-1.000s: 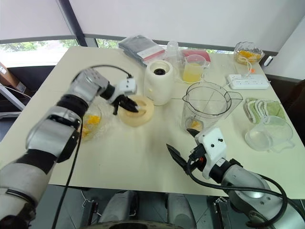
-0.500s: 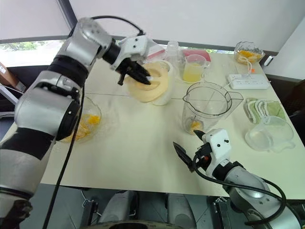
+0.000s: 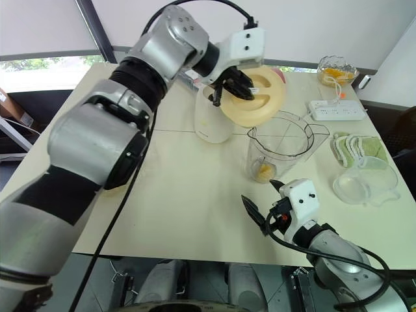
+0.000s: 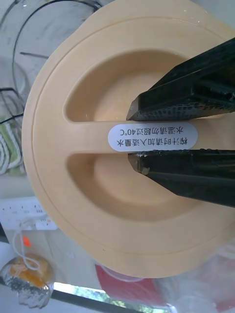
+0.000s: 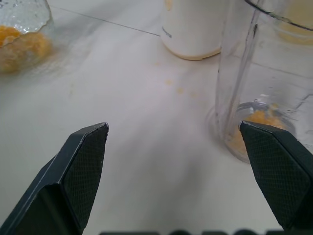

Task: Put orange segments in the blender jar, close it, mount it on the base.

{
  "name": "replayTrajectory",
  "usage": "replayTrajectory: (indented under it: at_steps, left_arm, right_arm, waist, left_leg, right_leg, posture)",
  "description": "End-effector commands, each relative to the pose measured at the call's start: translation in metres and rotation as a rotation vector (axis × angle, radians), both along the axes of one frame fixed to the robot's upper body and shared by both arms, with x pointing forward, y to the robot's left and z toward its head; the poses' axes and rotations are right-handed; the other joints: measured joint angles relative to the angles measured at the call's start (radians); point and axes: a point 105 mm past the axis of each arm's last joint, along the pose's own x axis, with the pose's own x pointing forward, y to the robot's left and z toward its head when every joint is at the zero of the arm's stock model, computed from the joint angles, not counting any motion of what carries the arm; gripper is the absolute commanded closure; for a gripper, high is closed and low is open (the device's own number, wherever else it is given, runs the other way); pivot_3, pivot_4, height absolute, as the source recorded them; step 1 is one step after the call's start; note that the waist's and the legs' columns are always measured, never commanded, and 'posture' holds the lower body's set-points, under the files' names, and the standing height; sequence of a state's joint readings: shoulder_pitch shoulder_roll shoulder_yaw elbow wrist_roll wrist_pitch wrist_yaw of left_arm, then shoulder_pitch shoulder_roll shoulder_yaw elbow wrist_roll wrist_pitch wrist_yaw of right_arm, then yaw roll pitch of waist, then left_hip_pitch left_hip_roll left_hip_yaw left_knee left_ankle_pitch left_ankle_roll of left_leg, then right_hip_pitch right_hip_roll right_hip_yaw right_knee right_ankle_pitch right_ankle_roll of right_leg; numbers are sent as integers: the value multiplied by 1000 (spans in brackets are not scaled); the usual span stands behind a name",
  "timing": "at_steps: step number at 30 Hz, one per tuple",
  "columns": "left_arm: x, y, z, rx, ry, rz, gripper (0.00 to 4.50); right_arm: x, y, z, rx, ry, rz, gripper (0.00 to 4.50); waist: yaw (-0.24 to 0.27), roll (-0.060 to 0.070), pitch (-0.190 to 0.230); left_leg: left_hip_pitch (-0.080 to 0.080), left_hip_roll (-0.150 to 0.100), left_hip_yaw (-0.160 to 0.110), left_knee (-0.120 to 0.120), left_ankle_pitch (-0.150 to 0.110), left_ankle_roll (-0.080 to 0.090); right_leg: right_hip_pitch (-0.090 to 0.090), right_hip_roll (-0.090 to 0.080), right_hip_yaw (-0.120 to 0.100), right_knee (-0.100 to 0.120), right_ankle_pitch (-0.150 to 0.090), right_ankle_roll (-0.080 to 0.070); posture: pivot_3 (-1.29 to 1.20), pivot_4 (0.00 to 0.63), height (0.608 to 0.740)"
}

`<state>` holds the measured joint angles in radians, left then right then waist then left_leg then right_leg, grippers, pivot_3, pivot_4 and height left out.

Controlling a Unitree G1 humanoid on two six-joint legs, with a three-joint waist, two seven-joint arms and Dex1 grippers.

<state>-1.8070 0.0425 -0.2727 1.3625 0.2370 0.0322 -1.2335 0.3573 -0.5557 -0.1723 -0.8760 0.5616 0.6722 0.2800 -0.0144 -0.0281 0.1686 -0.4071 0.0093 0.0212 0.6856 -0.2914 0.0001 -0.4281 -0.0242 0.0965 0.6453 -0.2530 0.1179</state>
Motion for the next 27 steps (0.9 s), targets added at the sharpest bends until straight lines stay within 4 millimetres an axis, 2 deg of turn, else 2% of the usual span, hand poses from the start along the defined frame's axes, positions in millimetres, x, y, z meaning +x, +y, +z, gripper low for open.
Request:
replayTrajectory:
  at_steps: [1,13,21,27]
  left_arm:
    - [-13,-18,29,-64,-37,-37,4261]
    - [-23,-31,22,-49,-4,-89,4261]
    - [-21,-32,10,-49,30,-77,4261]
    - [-19,-32,2,-39,41,-68,4261]
  right_arm:
    - [5,-11,10,-23,-73,-61,0]
    - [16,-68,-3,-174,-96,-261,0]
    - [41,-118,-10,-269,-125,-442,0]
    - [56,-137,-10,-268,-152,-507,0]
  waist:
    - [0,0,0]
    - [0,0,0]
    - [-1,1,0]
    - [-2,1,0]
  left_leg:
    - [0,0,0,0,0,0]
    - [0,0,1,0,0,0]
    - [1,0,2,0,0,0]
    - [0,0,2,0,0,0]
  right_leg:
    - [0,0,0,0,0,0]
    - [0,0,1,0,0,0]
    - [0,0,2,0,0,0]
    - [-1,0,2,0,0,0]
  posture:
    - [0,150,740]
    - [0,150,740]
    - [0,150,740]
    - [0,150,740]
